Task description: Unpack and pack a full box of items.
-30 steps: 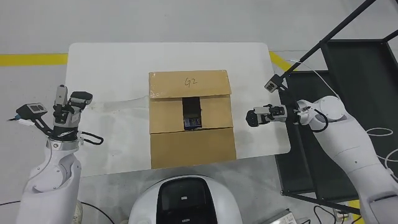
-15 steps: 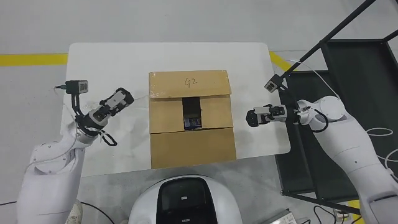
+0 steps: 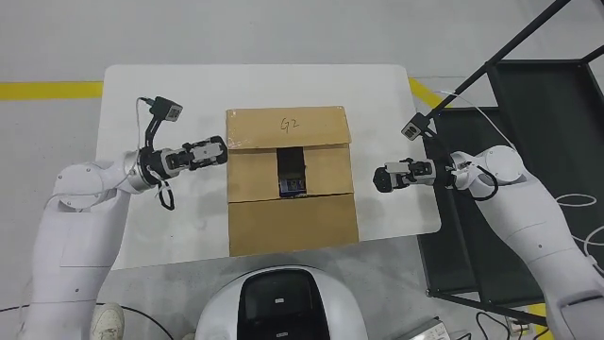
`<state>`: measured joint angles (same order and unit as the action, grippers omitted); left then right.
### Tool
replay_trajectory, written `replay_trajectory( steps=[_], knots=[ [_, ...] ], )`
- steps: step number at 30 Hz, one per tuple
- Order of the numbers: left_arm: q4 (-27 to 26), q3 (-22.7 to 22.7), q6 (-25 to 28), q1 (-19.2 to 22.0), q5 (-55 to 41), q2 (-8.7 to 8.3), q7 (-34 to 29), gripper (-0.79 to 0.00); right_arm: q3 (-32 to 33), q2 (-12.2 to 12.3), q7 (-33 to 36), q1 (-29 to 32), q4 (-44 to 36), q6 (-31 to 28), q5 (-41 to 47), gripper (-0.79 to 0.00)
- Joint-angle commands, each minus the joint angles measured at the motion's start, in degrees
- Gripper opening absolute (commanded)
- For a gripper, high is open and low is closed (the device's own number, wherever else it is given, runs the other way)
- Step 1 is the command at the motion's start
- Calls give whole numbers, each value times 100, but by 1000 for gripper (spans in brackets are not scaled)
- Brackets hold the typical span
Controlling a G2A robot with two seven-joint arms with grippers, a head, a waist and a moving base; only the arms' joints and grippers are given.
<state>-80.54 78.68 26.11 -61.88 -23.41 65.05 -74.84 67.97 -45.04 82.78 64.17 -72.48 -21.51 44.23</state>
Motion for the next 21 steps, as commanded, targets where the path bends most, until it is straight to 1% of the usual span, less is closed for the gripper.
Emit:
replay_trajectory(
  steps=[1, 2, 16, 17, 19, 21],
  knots=[
    [93, -30, 242, 3, -13, -5, -35, 0, 0, 0, 0, 0, 0, 0, 0, 0],
    [144, -13, 337, -13, -41, -5, 70, 0, 0, 0, 0, 0, 0, 0, 0, 0],
    [155, -12, 290, -27, -48, -4, 131, 0, 0, 0, 0, 0, 0, 0, 0, 0],
    [118, -33, 125, -55, -29, -1, 291, 0, 0, 0, 0, 0, 0, 0, 0, 0],
    [147, -190, -568, -25, -212, 1, 145, 0, 0, 0, 0, 0, 0, 0, 0, 0],
    [303, -276, -918, 134, -319, 5, 64, 0, 0, 0, 0, 0, 0, 0, 0, 0]
  ],
)
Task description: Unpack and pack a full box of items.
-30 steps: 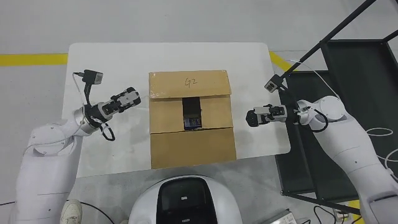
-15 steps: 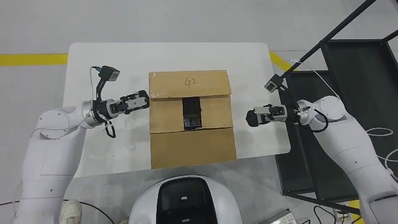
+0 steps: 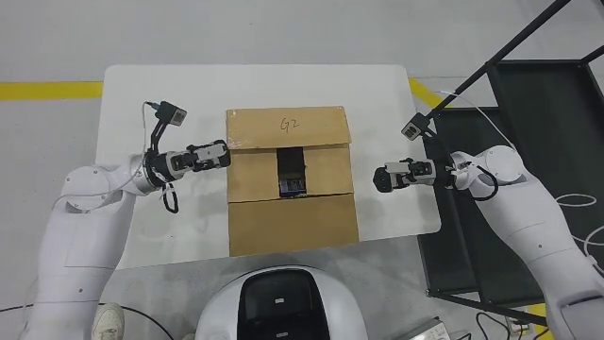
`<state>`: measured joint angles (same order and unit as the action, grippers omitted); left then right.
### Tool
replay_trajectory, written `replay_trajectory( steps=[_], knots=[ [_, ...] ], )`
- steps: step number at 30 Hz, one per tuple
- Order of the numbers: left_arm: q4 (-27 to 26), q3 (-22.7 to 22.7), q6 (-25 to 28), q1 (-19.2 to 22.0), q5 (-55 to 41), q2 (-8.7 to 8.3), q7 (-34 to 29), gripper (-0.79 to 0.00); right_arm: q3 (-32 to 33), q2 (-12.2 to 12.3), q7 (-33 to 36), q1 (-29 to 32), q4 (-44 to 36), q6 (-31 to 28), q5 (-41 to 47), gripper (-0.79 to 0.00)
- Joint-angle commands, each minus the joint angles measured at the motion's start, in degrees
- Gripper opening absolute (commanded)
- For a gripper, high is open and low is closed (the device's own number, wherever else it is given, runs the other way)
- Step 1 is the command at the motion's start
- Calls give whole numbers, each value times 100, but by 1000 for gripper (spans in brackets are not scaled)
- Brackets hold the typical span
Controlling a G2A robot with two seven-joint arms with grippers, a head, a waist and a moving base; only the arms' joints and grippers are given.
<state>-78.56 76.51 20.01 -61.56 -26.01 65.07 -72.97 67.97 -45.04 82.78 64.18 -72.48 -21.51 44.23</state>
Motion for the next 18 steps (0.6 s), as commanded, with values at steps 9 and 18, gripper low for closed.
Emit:
replay_trajectory(
  steps=[9, 18],
  knots=[
    [1239, -706, -799, 810, 65, 116, -45, 0, 0, 0, 0, 0, 0, 0, 0, 0],
    [1782, -1007, -778, 1192, -71, 208, -24, 0, 0, 0, 0, 0, 0, 0, 0, 0]
  ],
)
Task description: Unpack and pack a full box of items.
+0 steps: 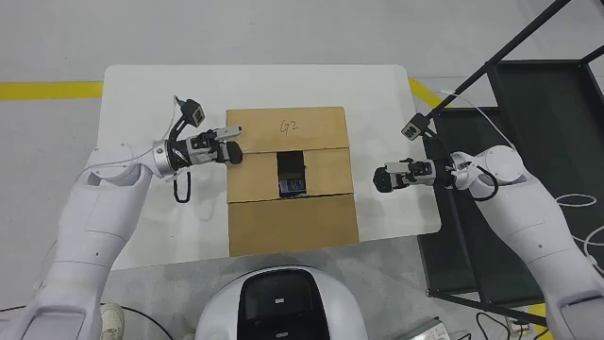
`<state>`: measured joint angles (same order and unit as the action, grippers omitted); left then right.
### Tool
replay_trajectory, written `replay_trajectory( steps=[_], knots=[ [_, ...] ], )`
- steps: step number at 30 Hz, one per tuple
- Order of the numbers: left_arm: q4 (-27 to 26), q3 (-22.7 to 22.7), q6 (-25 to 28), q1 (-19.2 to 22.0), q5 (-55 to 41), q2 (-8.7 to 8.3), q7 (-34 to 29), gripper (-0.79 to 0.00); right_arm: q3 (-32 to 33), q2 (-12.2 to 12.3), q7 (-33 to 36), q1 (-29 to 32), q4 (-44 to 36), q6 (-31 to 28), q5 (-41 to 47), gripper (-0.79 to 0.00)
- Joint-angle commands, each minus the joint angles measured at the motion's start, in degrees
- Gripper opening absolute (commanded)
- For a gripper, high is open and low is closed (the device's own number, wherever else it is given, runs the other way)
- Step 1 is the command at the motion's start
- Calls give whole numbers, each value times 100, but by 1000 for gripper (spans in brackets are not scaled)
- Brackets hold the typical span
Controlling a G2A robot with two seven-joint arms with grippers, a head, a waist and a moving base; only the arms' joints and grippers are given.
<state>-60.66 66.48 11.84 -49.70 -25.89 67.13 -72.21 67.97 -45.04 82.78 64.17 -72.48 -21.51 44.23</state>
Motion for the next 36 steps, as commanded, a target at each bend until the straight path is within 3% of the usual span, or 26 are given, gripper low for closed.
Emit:
replay_trajectory(
  steps=[1, 7, 15, 24, 36],
  knots=[
    [-61, -9, 91, -15, -168, 2, -241, 0, 0, 0, 0, 0, 0, 0, 0, 0],
    [-493, 78, 167, -349, -486, -63, -876, 0, 0, 0, 0, 0, 0, 0, 0, 0],
    [-477, 121, -18, -500, -355, -107, -505, 0, 0, 0, 0, 0, 0, 0, 0, 0],
    [-99, -77, -477, 138, -681, 7, -71, 0, 0, 0, 0, 0, 0, 0, 0, 0],
    [702, -475, -592, 1219, -1224, 300, 500, 0, 0, 0, 0, 0, 0, 0, 0, 0]
  ],
)
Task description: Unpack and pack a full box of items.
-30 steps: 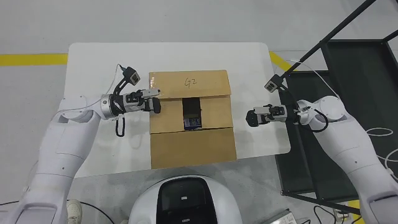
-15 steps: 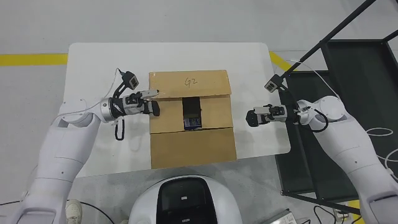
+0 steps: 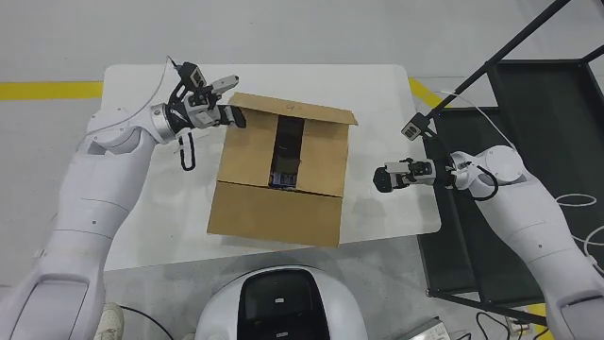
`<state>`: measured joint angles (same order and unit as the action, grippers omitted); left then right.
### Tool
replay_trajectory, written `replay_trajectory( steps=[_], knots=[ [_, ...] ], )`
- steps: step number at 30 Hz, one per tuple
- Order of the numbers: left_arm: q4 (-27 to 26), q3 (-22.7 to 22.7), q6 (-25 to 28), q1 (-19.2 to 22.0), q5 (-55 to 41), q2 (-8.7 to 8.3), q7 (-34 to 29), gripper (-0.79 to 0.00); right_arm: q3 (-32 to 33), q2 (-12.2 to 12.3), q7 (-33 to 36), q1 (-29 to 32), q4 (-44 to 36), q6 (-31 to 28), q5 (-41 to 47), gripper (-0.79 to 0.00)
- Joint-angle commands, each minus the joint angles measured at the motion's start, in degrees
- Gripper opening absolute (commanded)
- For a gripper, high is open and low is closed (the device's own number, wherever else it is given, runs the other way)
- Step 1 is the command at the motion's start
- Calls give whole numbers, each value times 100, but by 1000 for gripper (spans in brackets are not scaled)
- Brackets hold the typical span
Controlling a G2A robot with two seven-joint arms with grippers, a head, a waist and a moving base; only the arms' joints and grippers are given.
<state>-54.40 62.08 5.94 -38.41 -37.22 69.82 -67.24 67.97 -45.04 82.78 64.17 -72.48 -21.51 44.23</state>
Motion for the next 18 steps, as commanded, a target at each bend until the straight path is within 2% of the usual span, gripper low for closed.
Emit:
replay_trajectory(
  steps=[1, 6, 18],
  knots=[
    [157, -65, 9, 178, -159, 60, 25, 0, 0, 0, 0, 0, 0, 0, 0, 0],
    [416, -234, 124, 520, -342, 198, 126, 0, 0, 0, 0, 0, 0, 0, 0, 0],
    [1580, -857, 218, 1459, 157, 607, 1377, 0, 0, 0, 0, 0, 0, 0, 0, 0]
  ],
)
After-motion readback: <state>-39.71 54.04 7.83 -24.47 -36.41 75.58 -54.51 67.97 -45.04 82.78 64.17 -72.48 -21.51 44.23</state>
